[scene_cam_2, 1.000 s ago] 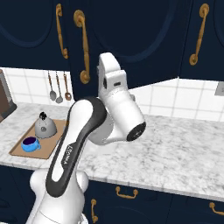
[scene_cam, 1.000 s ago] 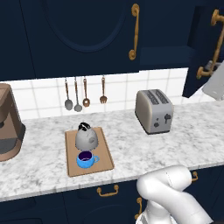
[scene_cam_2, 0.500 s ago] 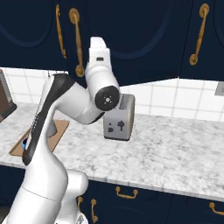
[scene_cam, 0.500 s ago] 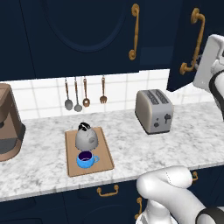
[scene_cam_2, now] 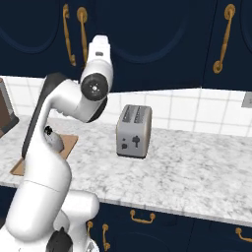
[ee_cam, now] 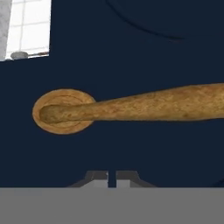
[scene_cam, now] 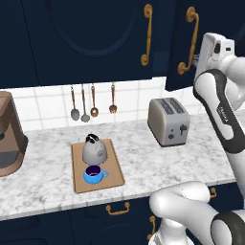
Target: Pick the kettle from the counter and place it on the tray. Then pick the mug from the cabinet and place it on the tray. Then close the cabinet doors.
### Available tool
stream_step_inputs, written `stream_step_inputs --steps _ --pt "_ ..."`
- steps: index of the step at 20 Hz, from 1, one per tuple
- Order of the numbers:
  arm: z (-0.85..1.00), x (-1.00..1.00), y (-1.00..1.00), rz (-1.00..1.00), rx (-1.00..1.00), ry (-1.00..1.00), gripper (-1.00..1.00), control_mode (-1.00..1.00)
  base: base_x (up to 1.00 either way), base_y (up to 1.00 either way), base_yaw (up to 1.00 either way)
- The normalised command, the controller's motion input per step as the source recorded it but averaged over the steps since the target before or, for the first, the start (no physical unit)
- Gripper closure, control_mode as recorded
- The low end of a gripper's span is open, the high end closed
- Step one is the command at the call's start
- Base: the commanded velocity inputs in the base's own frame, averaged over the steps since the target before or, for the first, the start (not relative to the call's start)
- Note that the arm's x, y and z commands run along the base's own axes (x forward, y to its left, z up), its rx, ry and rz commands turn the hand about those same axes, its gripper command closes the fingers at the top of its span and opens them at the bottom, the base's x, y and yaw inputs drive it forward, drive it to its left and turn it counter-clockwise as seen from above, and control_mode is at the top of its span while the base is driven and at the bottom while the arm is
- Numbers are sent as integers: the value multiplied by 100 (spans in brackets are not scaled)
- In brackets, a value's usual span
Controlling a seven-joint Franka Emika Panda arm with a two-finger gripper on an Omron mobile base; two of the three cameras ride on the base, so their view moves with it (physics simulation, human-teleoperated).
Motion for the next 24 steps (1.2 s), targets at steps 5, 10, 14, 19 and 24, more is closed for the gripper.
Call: stream_step_inputs --steps 5,10,14,19,24 --pt "-9 86 30 -12 0 19 100 -100 0 0 0" --pt "-15 82 21 -10 0 14 100 -100 0 0 0" --pt "-24 77 15 -9 0 6 100 -100 0 0 0" --pt "-35 81 9 -7 0 0 100 -100 0 0 0" --pt "-47 82 0 -8 0 0 100 -100 0 0 0"
